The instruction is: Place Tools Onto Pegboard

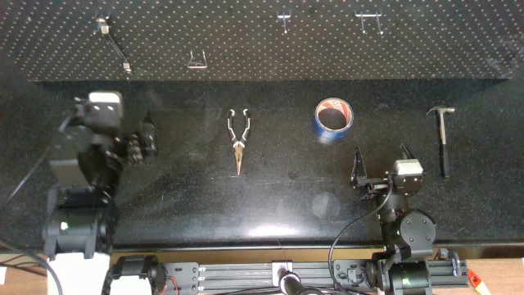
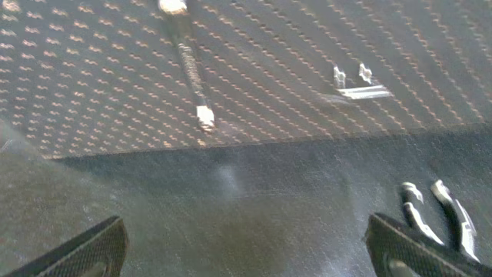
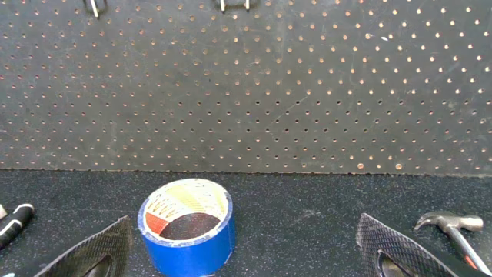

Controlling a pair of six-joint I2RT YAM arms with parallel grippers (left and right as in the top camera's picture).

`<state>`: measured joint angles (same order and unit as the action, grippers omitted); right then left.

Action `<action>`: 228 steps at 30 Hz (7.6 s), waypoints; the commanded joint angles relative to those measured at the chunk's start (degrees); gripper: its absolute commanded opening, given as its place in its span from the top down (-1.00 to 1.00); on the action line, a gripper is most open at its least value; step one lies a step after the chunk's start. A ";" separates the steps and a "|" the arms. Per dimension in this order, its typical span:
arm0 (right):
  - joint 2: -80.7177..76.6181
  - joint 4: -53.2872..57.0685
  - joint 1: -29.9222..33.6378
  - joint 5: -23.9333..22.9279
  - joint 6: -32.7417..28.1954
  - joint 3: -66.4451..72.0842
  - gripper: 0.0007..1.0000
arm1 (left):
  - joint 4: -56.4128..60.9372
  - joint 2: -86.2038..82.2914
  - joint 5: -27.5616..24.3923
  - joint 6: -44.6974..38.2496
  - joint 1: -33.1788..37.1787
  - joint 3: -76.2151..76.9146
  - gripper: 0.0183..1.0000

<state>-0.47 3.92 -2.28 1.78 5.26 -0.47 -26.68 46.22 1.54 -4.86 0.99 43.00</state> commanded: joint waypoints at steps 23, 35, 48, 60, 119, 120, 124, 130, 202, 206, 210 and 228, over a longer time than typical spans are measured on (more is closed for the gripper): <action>0.35 0.15 -0.28 -0.09 -0.61 0.24 -0.89 | -13.81 0.96 27.98 34.73 -42.69 5.75 -0.99; 0.35 0.15 -0.28 -0.09 -0.61 0.24 -0.89 | -13.00 27.80 17.66 65.07 -48.85 6.25 -0.99; 0.35 0.15 -0.28 -0.09 -0.61 0.24 -0.89 | -11.85 50.64 5.18 36.06 -31.28 24.09 -0.99; 0.35 0.15 -0.28 -0.09 -0.61 0.24 -0.89 | -7.41 56.13 3.76 34.82 -30.25 24.09 -0.99; 0.35 0.15 -0.28 -0.09 -0.61 0.24 -0.89 | -3.93 63.23 9.84 38.49 -32.26 24.11 -0.58; 0.35 0.15 -0.28 -0.09 -0.61 0.24 -0.89 | -3.91 63.23 9.84 38.49 -32.26 24.09 -0.49; 0.35 0.15 -0.28 -0.09 -0.61 0.24 -0.90 | -3.89 63.23 9.70 38.93 -32.26 24.09 -0.25; 0.35 0.15 -0.28 -0.09 -0.61 0.24 -0.90 | -3.91 63.23 8.94 40.46 -32.20 24.09 -0.18; 0.35 0.15 -0.28 -0.09 -0.61 0.24 -0.89 | 36.35 48.59 32.20 17.42 -22.29 24.06 0.98; 0.35 0.15 -0.28 -0.09 -0.61 0.24 -0.90 | 34.27 50.18 30.73 17.44 -22.38 24.06 0.98; 0.35 0.17 -0.26 -0.09 -0.61 0.24 -0.89 | 30.56 50.21 30.75 17.44 -22.38 24.06 0.38; 0.35 0.15 -0.28 -0.09 -0.61 0.24 -0.89 | 35.50 -23.80 1.49 21.55 9.51 -24.65 -0.99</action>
<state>-0.47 3.95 -2.33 1.56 5.26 -0.47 7.25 31.03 9.32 16.29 6.57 26.50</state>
